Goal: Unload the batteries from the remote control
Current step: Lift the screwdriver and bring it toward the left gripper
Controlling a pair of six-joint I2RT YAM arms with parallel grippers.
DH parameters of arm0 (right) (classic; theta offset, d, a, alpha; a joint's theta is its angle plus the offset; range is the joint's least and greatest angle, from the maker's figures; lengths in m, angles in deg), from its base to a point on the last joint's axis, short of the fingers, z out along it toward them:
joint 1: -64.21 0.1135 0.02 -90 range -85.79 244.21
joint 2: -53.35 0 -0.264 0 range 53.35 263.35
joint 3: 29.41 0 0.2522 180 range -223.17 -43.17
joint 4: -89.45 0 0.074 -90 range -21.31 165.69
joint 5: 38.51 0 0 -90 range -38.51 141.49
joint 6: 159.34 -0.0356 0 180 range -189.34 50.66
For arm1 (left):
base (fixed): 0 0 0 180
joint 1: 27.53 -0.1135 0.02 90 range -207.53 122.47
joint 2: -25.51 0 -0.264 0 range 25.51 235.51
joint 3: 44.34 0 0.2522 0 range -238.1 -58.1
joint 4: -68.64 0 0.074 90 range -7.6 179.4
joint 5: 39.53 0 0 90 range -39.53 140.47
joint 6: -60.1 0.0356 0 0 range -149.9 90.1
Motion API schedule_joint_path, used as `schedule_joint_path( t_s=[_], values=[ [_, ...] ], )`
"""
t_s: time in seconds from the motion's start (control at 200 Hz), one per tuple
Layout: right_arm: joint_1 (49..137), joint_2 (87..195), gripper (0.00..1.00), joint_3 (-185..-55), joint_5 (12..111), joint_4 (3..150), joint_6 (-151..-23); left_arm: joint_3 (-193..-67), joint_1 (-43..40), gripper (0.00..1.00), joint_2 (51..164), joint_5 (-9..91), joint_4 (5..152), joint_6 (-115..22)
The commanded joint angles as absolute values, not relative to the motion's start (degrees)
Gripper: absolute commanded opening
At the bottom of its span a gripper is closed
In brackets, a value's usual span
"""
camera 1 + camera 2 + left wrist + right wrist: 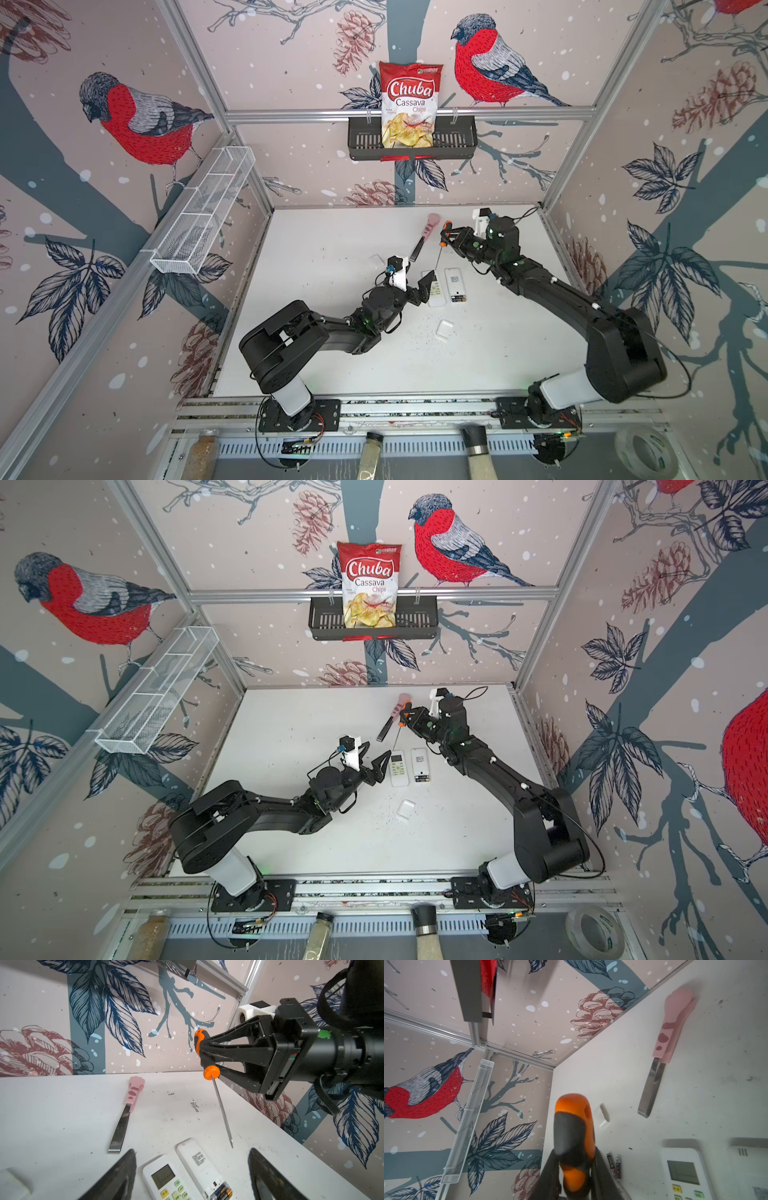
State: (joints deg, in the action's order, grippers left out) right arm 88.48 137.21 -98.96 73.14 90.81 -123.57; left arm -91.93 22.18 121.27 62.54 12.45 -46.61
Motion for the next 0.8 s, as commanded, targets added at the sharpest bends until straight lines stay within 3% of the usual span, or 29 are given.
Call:
schedule_joint_path(
  t_s=[0.0, 0.36, 0.54, 0.796],
  values=[
    [89.5, 135.7, 0.10, -98.2, 69.9, 93.5, -124.8, -93.5, 22.3, 0.83, 123.0, 62.7, 5.9, -44.6],
    [91.0, 133.2, 0.11, -95.6, 67.9, 93.7, -125.1, -99.3, 22.3, 0.75, 127.7, 58.3, 7.0, -45.0],
    [91.3, 133.5, 0.11, -95.4, 69.2, 93.6, -125.1, -101.1, 22.0, 0.52, 129.3, 58.1, 7.5, -45.2],
    [91.5, 134.0, 0.10, -95.7, 70.7, 93.2, -124.6, -101.3, 21.1, 0.39, 129.7, 59.8, 6.4, -46.3]
  ],
)
